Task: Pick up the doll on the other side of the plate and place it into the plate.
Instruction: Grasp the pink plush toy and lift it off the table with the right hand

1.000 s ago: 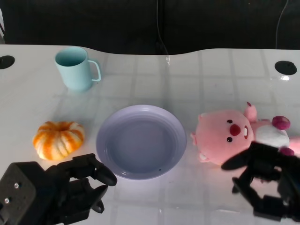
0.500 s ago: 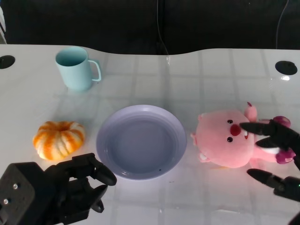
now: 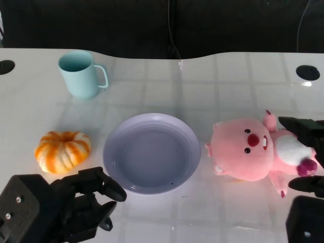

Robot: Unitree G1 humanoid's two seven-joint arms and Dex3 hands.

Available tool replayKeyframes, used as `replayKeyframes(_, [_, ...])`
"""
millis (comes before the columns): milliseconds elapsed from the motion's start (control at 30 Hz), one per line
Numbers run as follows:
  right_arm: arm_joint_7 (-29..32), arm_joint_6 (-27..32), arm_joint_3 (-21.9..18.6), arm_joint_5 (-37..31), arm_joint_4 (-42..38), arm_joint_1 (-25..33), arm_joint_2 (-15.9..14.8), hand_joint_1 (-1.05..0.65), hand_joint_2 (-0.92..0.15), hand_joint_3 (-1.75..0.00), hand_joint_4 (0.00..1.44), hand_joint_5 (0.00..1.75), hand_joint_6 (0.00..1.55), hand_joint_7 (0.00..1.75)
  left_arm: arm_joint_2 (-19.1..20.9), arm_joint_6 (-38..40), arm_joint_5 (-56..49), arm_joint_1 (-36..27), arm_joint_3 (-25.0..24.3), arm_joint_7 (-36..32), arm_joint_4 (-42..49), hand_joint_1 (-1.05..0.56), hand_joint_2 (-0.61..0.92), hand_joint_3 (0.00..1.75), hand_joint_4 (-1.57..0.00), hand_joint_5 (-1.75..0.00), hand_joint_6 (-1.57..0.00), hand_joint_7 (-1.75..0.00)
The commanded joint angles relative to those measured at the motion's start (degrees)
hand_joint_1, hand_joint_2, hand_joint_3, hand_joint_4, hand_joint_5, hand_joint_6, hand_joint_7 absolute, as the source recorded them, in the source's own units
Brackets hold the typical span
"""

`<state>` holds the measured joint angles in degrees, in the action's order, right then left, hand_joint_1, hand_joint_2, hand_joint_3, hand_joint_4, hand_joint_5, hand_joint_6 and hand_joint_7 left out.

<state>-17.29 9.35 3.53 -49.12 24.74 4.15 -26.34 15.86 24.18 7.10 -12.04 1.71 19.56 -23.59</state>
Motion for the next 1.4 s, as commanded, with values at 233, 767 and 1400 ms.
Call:
replayKeyframes(233, [-0.74, 1.49, 4.66, -3.79, -11.19, -7.2, -1.59, -0.64, -0.88, -0.01, 0.02, 0.43, 0.23, 0.06, 0.49, -0.28, -1.48, -0.31, -0.03, -1.09, -1.37, -0.16, 0.92, 0.55, -0.52, -1.55, -0.58, -1.21])
replayKeyframes(767, [2.24, 1.07, 14.72, -6.64, -37.23, -21.49, -1.06, -0.67, -0.92, -0.04, 0.06, 0.24, 0.22, 0.0, -0.24, -0.26, -2.72, -0.47, 0.49, -2.35, -1.33, -0.15, 0.92, 0.53, -0.56, -1.52, -0.6, -1.19])
replayKeyframes(1400, [16.72, -5.43, 16.03, 6.13, -62.57, -29.92, 3.85, -0.56, -0.91, -0.01, 0.41, 0.15, 0.46, 0.05, -0.31, 2.05, -4.54, -1.51, 2.38, -3.16, -4.01, -0.17, 0.92, 0.53, -0.56, -1.45, -0.59, -1.16])
